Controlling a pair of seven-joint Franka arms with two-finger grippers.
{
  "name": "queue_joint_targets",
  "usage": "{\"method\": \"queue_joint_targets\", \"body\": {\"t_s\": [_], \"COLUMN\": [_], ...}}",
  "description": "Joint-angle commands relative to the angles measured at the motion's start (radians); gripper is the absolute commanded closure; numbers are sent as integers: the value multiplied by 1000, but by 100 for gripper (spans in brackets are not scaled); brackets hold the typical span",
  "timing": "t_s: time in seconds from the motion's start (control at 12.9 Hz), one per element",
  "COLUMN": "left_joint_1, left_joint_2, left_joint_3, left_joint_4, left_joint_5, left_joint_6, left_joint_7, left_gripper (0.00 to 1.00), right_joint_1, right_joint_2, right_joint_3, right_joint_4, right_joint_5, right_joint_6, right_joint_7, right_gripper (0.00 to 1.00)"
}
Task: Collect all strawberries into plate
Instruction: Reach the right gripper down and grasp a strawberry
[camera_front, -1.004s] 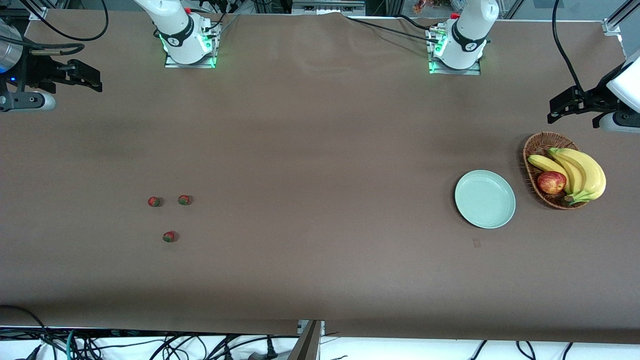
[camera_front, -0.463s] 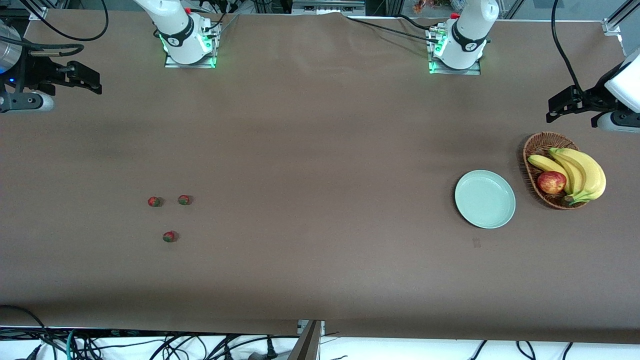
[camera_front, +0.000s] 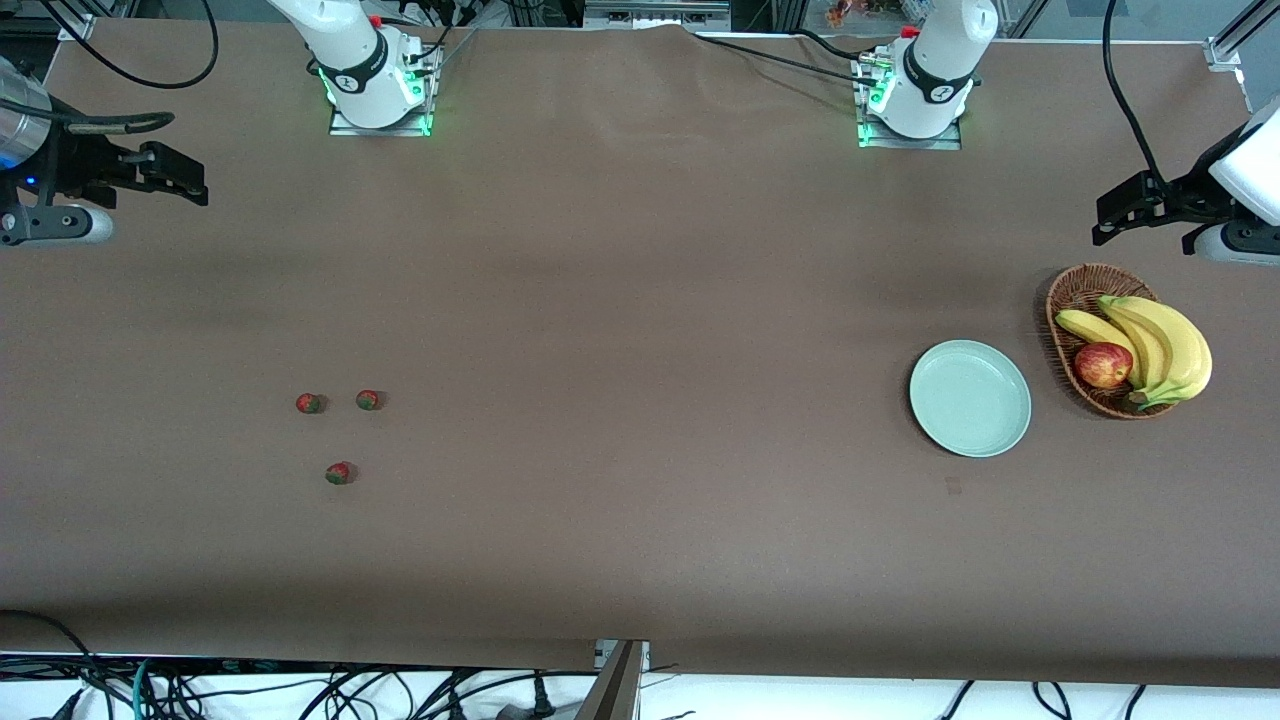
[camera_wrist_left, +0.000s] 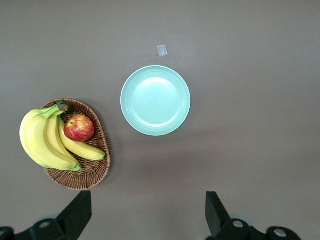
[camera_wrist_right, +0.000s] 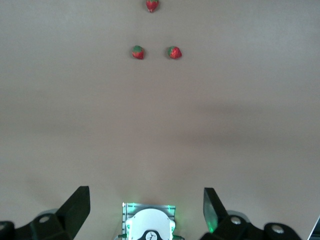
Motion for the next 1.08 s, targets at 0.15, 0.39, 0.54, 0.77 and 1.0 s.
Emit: {"method": "queue_joint_targets", "body": {"t_s": [0.15, 0.39, 0.54, 0.77, 1.0], "left_joint_1": [5, 5, 4, 4, 4], "left_joint_2": [-4, -4, -2, -2, -2], "left_joint_3": [-8, -10, -8, -8, -8], "left_joint_4": [11, 11, 16, 16, 16], "left_joint_5": [-4, -3, -3, -3, -3], "left_joint_6": [-16, -14, -16, -16, -16], "left_joint_7": [-4, -6, -4, -6, -4], "left_gripper": [0, 0, 0, 0, 0], "right_joint_1": [3, 38, 41, 57, 57], "right_joint_2": [149, 318, 428, 510, 548], "right_joint_3": [13, 13, 15, 15, 13], "right_joint_4": [27, 24, 22, -36, -99], "right_joint_5": [21, 19, 21, 25, 18], "right_joint_6": [102, 200, 301, 468, 605], "right_joint_7": [-2, -2, -2, 3, -2], "right_gripper": [0, 0, 0, 0, 0]}}
